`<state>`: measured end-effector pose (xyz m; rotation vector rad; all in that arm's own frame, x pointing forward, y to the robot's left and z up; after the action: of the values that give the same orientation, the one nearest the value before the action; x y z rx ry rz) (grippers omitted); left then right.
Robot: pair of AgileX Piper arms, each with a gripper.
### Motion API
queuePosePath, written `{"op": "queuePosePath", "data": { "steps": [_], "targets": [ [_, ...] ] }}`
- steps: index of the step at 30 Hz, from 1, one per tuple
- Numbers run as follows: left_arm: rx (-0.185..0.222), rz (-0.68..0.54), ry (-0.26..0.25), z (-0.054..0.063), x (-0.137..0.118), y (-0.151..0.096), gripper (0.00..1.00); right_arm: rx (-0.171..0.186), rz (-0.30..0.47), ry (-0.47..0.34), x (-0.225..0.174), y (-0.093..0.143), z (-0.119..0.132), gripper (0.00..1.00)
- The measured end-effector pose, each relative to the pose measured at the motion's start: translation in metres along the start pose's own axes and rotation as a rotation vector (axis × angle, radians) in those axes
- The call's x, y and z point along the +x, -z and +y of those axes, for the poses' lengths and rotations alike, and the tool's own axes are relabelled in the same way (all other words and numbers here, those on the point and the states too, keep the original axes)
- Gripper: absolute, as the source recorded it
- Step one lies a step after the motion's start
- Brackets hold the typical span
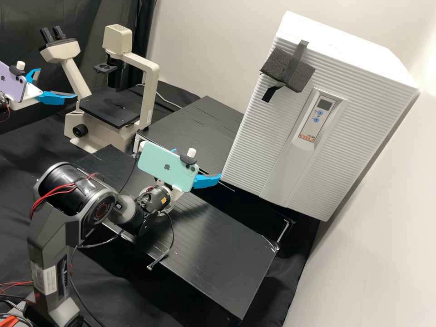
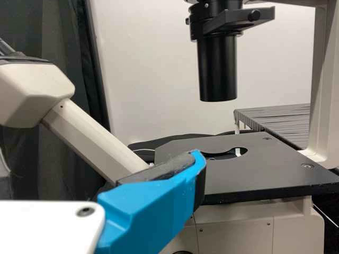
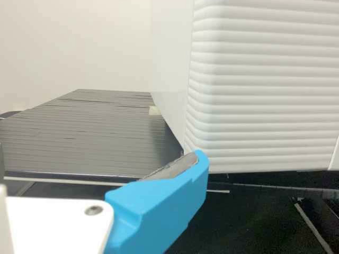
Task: Open the petri dish lid.
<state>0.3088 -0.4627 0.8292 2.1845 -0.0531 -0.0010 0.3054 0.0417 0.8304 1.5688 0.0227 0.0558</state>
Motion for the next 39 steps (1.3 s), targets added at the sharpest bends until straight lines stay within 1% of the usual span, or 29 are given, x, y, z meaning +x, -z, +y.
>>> {"op": "queuePosePath", "data": {
  "steps": [10,13,16,20,25,27,28,30,32,36,39],
  "targets": [
    [0.0,0.0,0.0,0.0,0.0,0.0,1.0,0.0,-0.003,0.003,-0.002,-0.001,-0.001,1.0],
    [0.0,0.0,0.0,0.0,0.0,0.0,1.0,0.001,-0.005,0.005,-0.01,-0.002,-0.002,1.0],
    [0.0,0.0,0.0,0.0,0.0,0.0,1.0,0.001,0.009,-0.008,-0.024,-0.001,-0.002,1.0],
    [0.0,0.0,0.0,0.0,0.0,0.0,1.0,0.002,0.059,-0.046,-0.046,0.003,-0.001,1.0],
    [0.0,0.0,0.0,0.0,0.0,0.0,1.0,0.009,0.121,-0.037,-0.074,0.01,-0.012,1.0],
    [0.0,0.0,0.0,0.0,0.0,0.0,1.0,0.003,0.135,-0.017,-0.084,0.011,-0.018,1.0],
    [0.0,0.0,0.0,0.0,0.0,0.0,1.0,-0.006,0.132,-0.005,-0.089,0.01,-0.021,1.0],
    [0.0,0.0,0.0,0.0,0.0,0.0,1.0,-0.01,0.13,0.016,-0.096,0.01,-0.025,1.0],
    [0.0,0.0,0.0,0.0,0.0,0.0,1.0,-0.018,0.106,0.027,-0.106,0.006,-0.029,1.0],
    [0.0,0.0,0.0,0.0,0.0,0.0,1.0,-0.022,0.08,0.016,-0.119,0.001,-0.029,1.0],
    [0.0,0.0,0.0,0.0,0.0,0.0,1.0,-0.017,0.079,0.001,-0.128,0.001,-0.027,1.0]
  ]
}}
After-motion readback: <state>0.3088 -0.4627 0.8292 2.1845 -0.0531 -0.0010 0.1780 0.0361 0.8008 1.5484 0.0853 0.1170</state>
